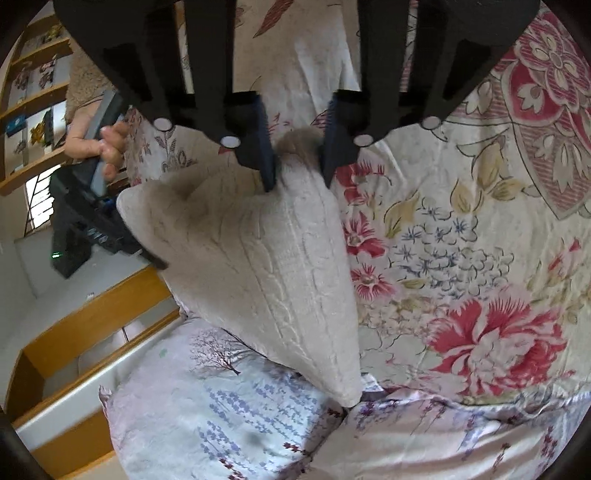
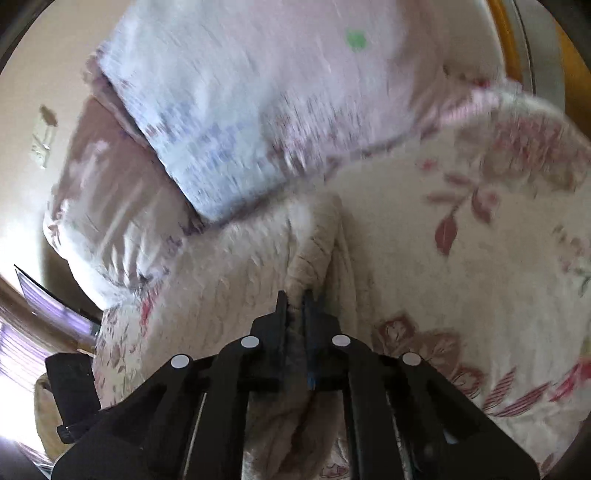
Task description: Fold small clothes
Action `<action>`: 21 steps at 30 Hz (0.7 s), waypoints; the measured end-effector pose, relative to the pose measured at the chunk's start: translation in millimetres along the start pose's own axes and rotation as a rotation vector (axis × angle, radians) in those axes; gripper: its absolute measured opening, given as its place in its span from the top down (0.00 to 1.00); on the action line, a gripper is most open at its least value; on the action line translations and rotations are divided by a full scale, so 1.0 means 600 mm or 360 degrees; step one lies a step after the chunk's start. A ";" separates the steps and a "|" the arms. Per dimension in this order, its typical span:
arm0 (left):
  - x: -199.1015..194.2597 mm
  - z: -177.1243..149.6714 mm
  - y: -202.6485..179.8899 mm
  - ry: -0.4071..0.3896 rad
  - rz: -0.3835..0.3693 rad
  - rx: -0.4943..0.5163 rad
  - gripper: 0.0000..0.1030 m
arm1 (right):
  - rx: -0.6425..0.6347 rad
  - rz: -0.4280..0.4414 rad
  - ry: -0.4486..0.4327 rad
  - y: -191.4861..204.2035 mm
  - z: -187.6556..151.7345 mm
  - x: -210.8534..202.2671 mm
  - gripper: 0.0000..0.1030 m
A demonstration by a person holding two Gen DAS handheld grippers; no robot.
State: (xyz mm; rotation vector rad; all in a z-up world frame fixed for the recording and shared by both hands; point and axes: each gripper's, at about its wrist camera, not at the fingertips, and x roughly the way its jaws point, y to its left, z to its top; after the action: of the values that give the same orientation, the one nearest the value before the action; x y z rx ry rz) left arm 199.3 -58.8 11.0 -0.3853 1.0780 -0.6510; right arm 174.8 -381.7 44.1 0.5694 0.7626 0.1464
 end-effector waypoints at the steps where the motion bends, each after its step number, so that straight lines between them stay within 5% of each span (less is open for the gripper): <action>1: 0.000 0.001 0.001 0.0002 -0.0012 0.0005 0.82 | -0.0009 0.0003 -0.0070 0.006 0.005 -0.019 0.93; 4: -0.005 0.004 0.001 0.0002 -0.0064 0.0056 0.85 | -0.0066 -0.0136 -0.0128 0.009 0.009 -0.032 0.94; 8: -0.008 0.002 -0.011 -0.0001 -0.0034 0.0169 0.86 | -0.0005 -0.0420 0.0082 -0.037 -0.001 0.031 0.97; 11: -0.006 0.003 -0.007 0.0005 -0.0037 0.0175 0.85 | 0.0125 -0.0335 0.0156 -0.069 -0.013 0.054 0.97; 15: -0.013 0.006 0.002 -0.0006 -0.0085 0.0117 0.78 | 0.0178 -0.0187 0.0058 -0.067 -0.013 0.001 0.94; 19: -0.025 0.007 0.011 -0.0044 -0.0123 0.0043 0.57 | 0.0244 -0.0032 0.0044 -0.068 -0.030 -0.049 0.50; 21: -0.032 0.010 0.011 -0.0072 -0.0135 0.0016 0.46 | 0.0227 0.0013 0.0080 -0.064 -0.045 -0.057 0.50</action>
State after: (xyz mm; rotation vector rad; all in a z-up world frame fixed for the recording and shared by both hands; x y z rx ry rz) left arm 201.0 -41.4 22.7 -0.4372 1.0192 -0.7197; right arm 128.8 -413.3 28.8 0.7061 0.8241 0.1145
